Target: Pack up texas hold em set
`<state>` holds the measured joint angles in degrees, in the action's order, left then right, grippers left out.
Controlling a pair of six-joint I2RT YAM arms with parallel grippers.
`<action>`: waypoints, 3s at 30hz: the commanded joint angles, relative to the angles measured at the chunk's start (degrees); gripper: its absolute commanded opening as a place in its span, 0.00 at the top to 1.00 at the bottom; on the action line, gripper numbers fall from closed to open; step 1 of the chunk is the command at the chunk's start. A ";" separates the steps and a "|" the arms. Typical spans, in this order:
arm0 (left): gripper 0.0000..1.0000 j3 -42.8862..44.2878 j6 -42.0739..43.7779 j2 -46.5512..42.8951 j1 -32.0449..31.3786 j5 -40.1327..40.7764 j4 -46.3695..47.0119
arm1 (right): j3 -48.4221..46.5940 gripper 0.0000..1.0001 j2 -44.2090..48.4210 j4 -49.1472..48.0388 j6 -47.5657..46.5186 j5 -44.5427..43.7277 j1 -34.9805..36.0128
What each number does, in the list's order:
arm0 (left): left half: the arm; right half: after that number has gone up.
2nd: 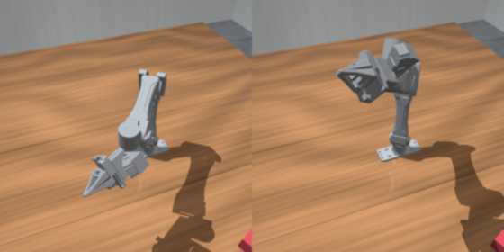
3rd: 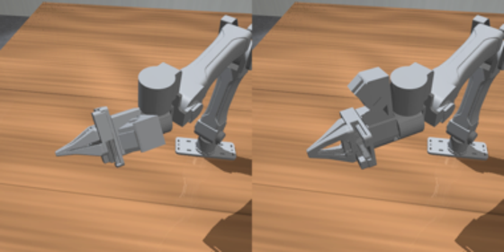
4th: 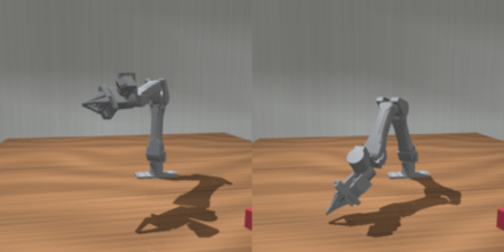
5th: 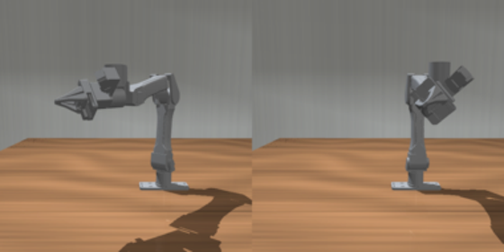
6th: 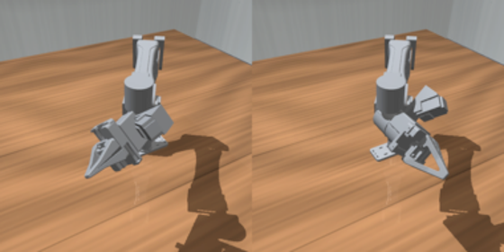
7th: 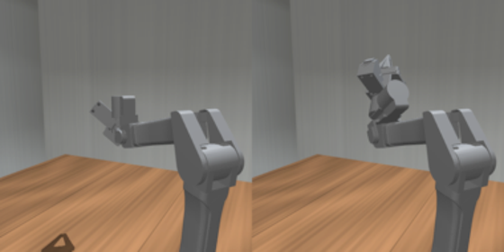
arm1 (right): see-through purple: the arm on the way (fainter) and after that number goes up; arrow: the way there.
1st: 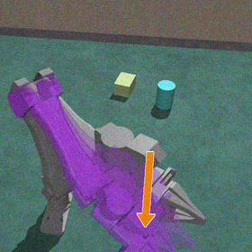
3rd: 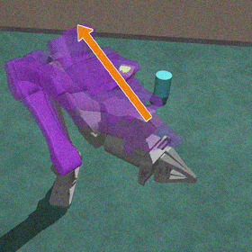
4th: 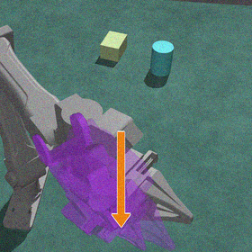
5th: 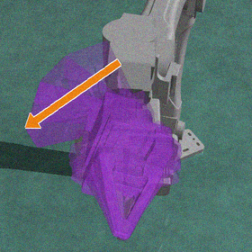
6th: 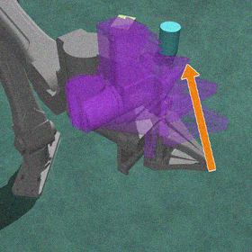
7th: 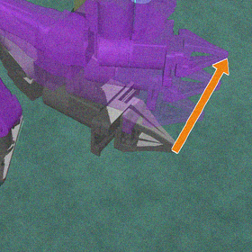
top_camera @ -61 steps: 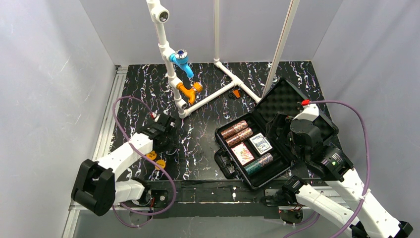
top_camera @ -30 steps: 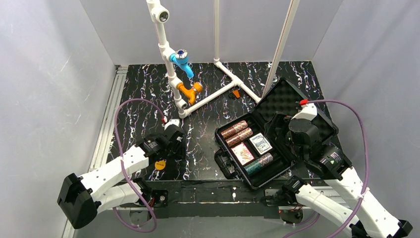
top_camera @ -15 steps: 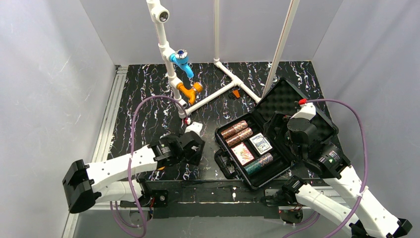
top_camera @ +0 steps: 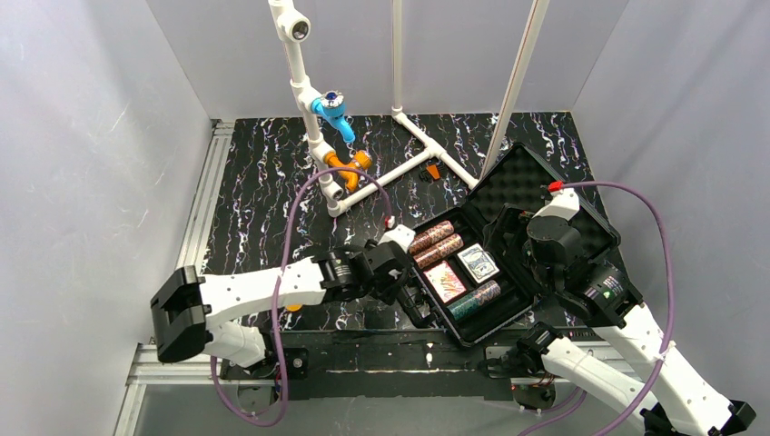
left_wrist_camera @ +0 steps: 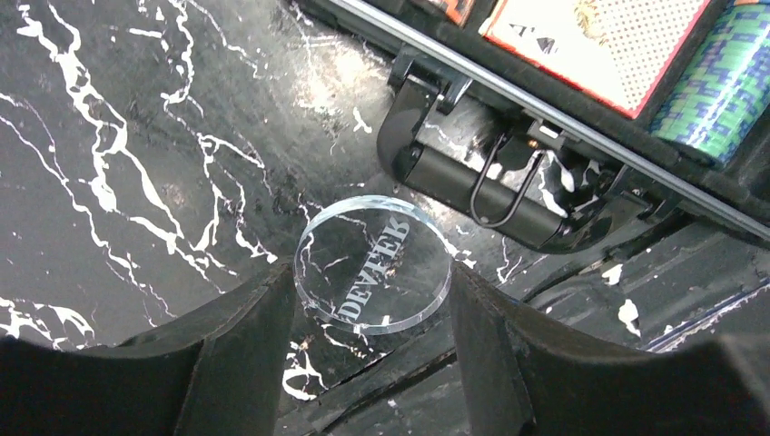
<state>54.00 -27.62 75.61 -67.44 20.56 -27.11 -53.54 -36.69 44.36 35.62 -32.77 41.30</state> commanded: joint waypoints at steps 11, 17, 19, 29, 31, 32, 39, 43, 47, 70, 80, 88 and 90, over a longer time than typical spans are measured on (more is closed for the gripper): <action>1.00 20.78 8.46 18.77 -2.05 -2.81 0.48 | -1.30 0.02 1.74 -0.13 -0.32 -1.48 0.10; 1.00 28.09 9.80 27.12 -3.02 -5.25 1.12 | -0.52 0.02 2.37 0.29 -0.22 -1.83 0.10; 1.00 29.00 10.09 28.42 -3.13 -5.20 1.30 | -0.41 0.02 2.65 0.45 -0.07 -1.91 0.05; 1.00 31.70 11.36 33.11 -3.14 -4.14 2.10 | -0.80 0.02 3.55 1.83 -0.09 -3.21 0.09; 1.00 31.93 11.51 33.54 -3.14 -4.12 2.45 | -0.77 0.02 3.55 1.81 -0.08 -3.21 0.10; 1.00 32.08 11.58 33.81 -3.14 -4.06 2.50 | -0.70 0.02 3.55 1.79 -0.03 -3.10 0.10; 1.00 32.58 11.89 34.92 -3.14 -3.20 2.50 | -0.64 0.02 3.30 1.70 0.00 -2.99 0.07; 0.88 32.16 11.91 35.14 -3.14 -2.51 2.51 | -0.59 0.02 3.45 1.78 0.01 -3.12 0.09; 0.80 31.43 11.80 35.06 -3.10 -2.03 2.33 | -0.37 0.02 3.64 1.97 0.05 -3.14 0.10; 0.32 27.93 9.64 32.80 -3.14 -5.66 3.95 | 0.12 0.02 3.55 1.39 0.13 -2.56 0.10; 0.19 26.35 9.33 28.31 -3.30 -5.41 3.87 | -0.07 0.02 4.22 1.95 0.18 -2.60 0.10; 0.16 22.70 7.80 20.38 -3.31 -2.56 1.81 | -0.42 0.02 4.14 2.09 0.16 -2.75 0.10; 0.14 21.01 7.06 17.82 -3.31 -1.52 1.28 | -0.46 0.02 4.02 1.97 0.16 -2.59 0.10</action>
<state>77.60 -18.90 100.18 -70.37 15.88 -23.59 -53.54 -33.30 46.76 35.77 -34.48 41.30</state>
